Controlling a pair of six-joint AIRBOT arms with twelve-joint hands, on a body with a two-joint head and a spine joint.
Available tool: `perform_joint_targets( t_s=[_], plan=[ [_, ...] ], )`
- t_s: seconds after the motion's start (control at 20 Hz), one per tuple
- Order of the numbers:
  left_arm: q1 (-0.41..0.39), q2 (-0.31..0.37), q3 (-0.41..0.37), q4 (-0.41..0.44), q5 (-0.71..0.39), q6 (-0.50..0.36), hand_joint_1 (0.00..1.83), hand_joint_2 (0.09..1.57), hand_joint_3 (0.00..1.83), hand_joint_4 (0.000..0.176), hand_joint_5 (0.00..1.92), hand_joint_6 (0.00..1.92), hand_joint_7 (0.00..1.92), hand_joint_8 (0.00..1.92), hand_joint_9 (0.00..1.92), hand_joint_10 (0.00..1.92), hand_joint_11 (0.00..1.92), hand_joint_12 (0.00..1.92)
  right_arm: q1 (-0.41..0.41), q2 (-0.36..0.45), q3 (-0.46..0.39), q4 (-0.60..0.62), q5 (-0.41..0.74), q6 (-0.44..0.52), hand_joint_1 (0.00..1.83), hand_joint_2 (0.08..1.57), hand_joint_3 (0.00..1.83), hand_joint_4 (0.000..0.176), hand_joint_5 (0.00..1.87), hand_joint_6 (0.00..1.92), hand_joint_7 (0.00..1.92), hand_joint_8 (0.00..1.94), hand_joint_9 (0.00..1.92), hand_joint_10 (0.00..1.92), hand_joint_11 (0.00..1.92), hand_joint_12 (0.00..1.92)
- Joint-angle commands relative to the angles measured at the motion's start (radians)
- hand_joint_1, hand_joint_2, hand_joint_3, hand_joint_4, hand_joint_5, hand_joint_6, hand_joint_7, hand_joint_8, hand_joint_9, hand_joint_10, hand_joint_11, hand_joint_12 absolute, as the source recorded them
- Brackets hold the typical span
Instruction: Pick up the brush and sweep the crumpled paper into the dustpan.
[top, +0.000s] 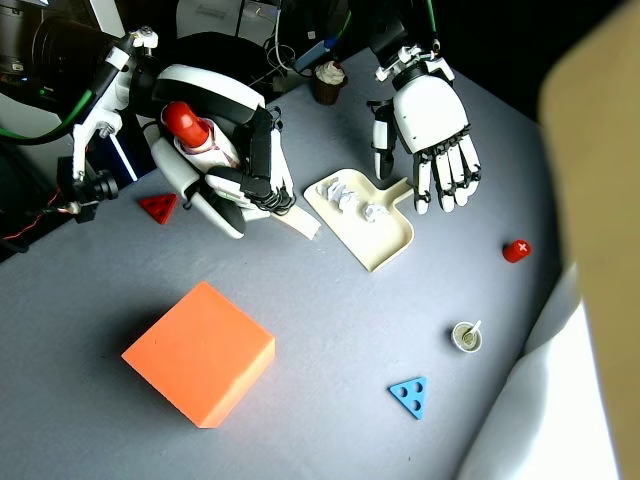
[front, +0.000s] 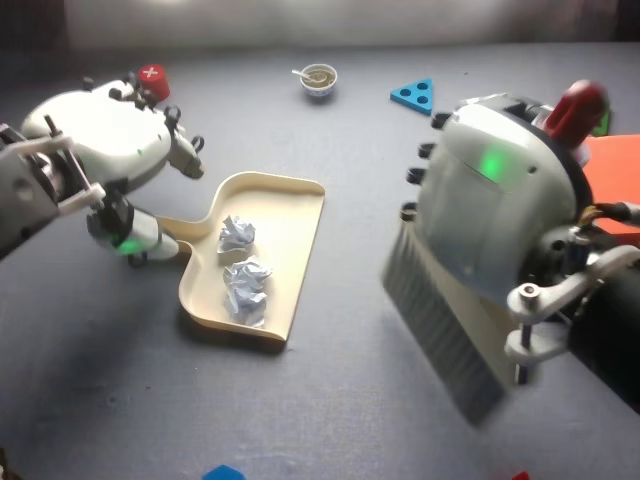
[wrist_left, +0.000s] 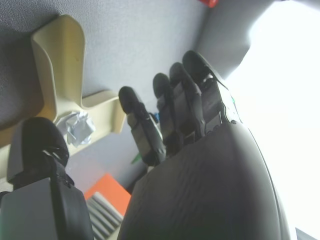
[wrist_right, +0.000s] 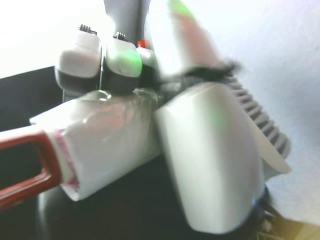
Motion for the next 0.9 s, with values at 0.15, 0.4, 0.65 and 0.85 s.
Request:
perform_joint_targets(
  t_s=[0.15, 0.4, 0.65, 0.85],
  plan=[
    [-0.077, 0.039, -0.020, -0.005, -0.059, 0.069, 0.82, 1.03, 0.00, 0.092, 0.64, 0.01, 0.38, 0.00, 0.31, 0.00, 0.00, 0.79, 0.007, 0.029, -0.031, -0.028, -0.081, -0.028, 0.73, 0.88, 0.00, 0.000, 0.57, 1.20, 0.46, 1.74, 0.43, 1.92, 0.35, 1.92],
    [-0.172, 0.089, -0.083, -0.096, -0.023, 0.179, 0.76, 1.07, 0.01, 0.085, 0.63, 0.00, 0.41, 0.01, 0.32, 0.01, 0.00, 0.76, 0.016, 0.068, -0.089, 0.038, -0.084, -0.073, 0.29, 0.90, 0.00, 0.000, 0.42, 0.01, 0.50, 0.01, 0.57, 0.05, 0.32, 0.69],
    [-0.218, 0.100, -0.130, -0.116, -0.015, 0.196, 0.69, 1.10, 0.01, 0.079, 0.63, 0.00, 0.40, 0.00, 0.33, 0.00, 0.00, 0.77, 0.018, 0.142, -0.137, 0.095, -0.098, -0.066, 0.01, 0.87, 0.00, 0.000, 0.20, 0.00, 0.27, 0.00, 0.27, 0.00, 0.25, 0.06],
    [-0.234, 0.100, -0.165, -0.129, -0.014, 0.196, 0.67, 1.11, 0.01, 0.078, 0.63, 0.00, 0.41, 0.00, 0.34, 0.00, 0.00, 0.76, 0.018, 0.312, -0.163, 0.046, 0.130, 0.240, 0.00, 0.86, 0.00, 0.000, 0.21, 0.00, 0.24, 0.00, 0.22, 0.00, 0.19, 0.03]
  ],
)
